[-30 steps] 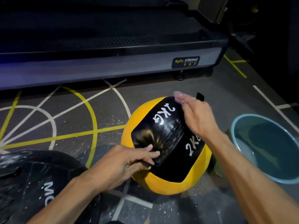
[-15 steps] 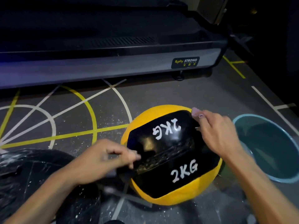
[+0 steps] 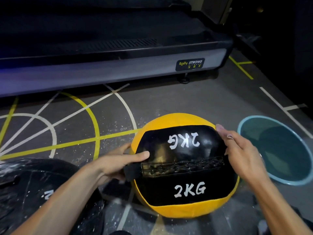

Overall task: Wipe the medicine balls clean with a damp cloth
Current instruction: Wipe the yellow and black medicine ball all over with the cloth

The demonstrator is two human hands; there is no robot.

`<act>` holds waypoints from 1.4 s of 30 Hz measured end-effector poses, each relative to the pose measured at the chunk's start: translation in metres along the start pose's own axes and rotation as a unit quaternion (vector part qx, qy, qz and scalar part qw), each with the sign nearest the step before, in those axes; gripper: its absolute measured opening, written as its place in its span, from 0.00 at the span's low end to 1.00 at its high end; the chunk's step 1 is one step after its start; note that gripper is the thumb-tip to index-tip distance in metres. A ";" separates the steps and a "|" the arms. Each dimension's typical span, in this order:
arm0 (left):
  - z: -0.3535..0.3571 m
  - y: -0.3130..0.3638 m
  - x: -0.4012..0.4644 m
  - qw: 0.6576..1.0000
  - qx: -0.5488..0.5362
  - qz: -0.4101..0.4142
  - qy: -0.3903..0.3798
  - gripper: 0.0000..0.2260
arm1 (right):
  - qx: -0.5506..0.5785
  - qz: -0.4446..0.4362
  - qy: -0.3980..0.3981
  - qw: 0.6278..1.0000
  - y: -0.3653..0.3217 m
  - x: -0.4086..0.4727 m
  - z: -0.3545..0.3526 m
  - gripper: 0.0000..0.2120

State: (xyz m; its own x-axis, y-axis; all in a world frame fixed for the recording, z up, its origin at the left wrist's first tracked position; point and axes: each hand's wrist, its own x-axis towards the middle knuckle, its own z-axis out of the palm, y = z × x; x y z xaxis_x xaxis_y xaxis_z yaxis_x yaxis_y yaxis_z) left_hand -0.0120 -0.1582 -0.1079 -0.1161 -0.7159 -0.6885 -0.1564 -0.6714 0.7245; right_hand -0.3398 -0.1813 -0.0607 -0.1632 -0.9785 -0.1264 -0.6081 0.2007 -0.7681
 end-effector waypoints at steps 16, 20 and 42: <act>-0.017 0.004 -0.022 0.966 0.090 0.218 0.110 0.39 | 0.118 0.030 0.097 0.988 0.065 -0.083 0.088 0.24; -0.014 0.002 -0.025 0.963 0.112 0.226 0.092 0.39 | 0.108 0.064 0.115 0.985 0.048 -0.075 0.088 0.24; 0.007 0.004 -0.021 0.869 0.394 0.291 0.073 0.54 | -0.161 -0.320 0.176 0.917 -0.016 -0.050 0.085 0.26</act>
State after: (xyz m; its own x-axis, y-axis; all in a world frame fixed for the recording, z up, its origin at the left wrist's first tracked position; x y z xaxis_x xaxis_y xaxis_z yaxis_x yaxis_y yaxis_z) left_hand -0.0172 -0.1445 -0.0909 -0.2839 -0.9452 -0.1613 -0.7422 0.1101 0.6611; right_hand -0.2559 -0.1401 -0.0960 0.1013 -0.8363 0.5389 -0.8553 -0.3499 -0.3822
